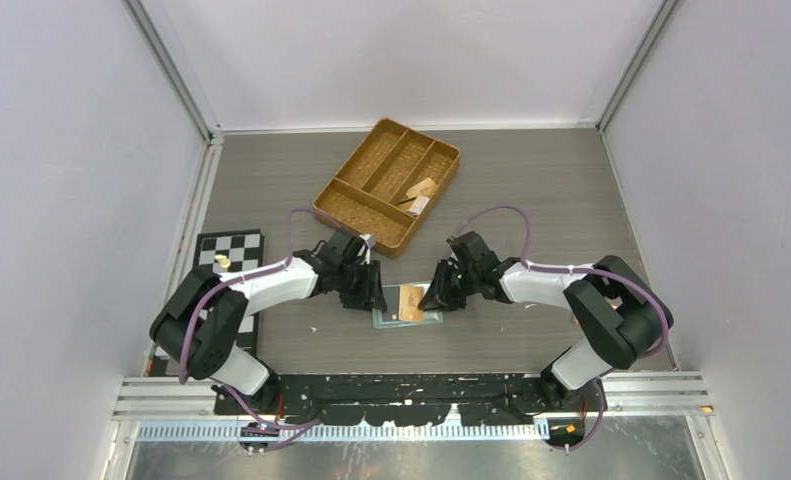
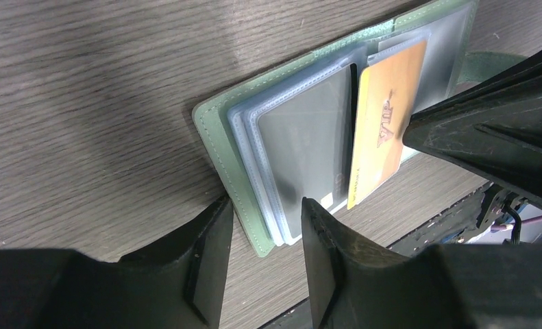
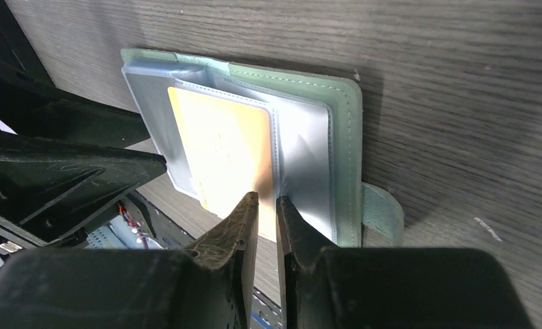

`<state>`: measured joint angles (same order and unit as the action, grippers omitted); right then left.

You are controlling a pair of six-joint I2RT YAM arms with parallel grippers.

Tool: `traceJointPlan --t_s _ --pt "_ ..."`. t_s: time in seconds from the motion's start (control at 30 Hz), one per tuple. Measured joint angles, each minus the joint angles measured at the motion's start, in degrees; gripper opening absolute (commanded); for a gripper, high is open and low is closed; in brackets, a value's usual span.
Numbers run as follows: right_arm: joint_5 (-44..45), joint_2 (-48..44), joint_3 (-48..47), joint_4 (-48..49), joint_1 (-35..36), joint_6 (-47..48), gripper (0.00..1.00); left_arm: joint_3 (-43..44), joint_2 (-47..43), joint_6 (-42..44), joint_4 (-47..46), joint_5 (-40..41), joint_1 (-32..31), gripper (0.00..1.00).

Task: Put the credit cards into the card holder
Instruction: Insert the credit card into the card holder.

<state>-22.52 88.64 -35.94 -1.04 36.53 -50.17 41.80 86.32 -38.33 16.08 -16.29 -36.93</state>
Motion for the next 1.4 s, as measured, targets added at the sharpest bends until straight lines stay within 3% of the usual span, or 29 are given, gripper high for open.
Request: traceJointPlan --t_s 0.6,1.4 --pt "-6.03 -1.05 1.7 9.25 0.0 -4.22 0.22 0.0 0.24 0.0 -0.02 -0.24 0.24 0.4" --pt "-6.05 -3.67 0.28 10.6 1.53 -4.59 0.22 -0.37 0.72 -0.15 -1.57 -1.31 0.24 0.34"
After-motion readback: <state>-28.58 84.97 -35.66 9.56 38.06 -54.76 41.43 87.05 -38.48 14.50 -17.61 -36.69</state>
